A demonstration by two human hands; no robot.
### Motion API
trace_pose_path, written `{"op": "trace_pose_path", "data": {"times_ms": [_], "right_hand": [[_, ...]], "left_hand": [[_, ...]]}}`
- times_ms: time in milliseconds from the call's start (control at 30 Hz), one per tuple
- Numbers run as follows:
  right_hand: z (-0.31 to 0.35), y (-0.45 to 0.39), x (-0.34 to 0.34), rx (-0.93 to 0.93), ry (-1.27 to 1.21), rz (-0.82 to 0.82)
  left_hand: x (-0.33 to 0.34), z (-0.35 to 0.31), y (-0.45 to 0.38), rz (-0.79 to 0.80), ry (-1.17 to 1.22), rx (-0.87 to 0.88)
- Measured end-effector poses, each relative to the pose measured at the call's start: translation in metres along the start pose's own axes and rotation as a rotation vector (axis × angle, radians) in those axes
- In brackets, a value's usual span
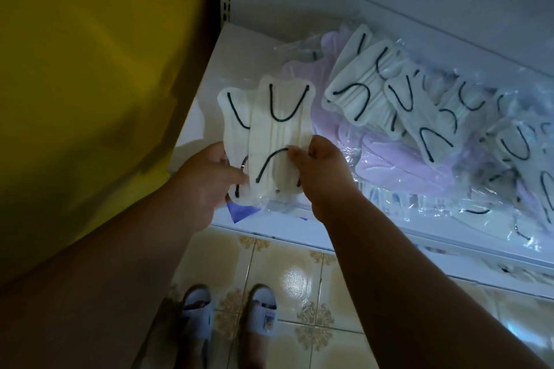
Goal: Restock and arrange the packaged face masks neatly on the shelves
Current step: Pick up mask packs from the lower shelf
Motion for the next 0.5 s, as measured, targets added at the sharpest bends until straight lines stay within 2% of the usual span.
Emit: {"op": "trace_pose_path", "data": {"times_ms": [100,133,167,267,300,400,433,500], "right_hand": [[0.013,-0.004,-0.004,-0.123,0.326,0.06],[0.015,-0.006,-0.007,-0.152,0.433,0.028],[0.02,-0.009,-0.015,-0.199,0.498,-0.073],[0.037,-0.021,-0.051,-0.433,0.574,-0.564],[0.04,-0.031,-0.058,-0.424,0.689,-0.58],[0.029,-0.071,-0.065,-0.211,0.984,-0.261],[0.029,-0.079,-0.068,-0.202,0.985,-0.228],[0.034,-0.084,-0.076,-0.239,0.908,-0.283]], "left_hand": [[0.013,-0.001,0.0,0.06,0.031,0.001],[0.016,-0.002,-0.001,0.048,0.024,0.015],[0.018,-0.004,-0.003,0.024,0.016,0.028],[0.023,-0.013,-0.008,-0.011,0.039,0.028],[0.024,-0.016,-0.01,-0.012,0.034,0.023],[0.031,-0.024,-0.013,0.027,0.031,0.025],[0.035,-0.026,-0.012,0.046,0.014,0.029],[0.039,-0.028,-0.011,0.047,0.043,0.013]]}}
Point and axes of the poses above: each hand's wrist, its own y-axis away from the middle knuckle, its own x-axis out of the palm, z = x × y, the point moved 5 cm from there along -y, towards the middle knuckle, and after that the axes turned 9 degrees about y, right-handed, at the moved point
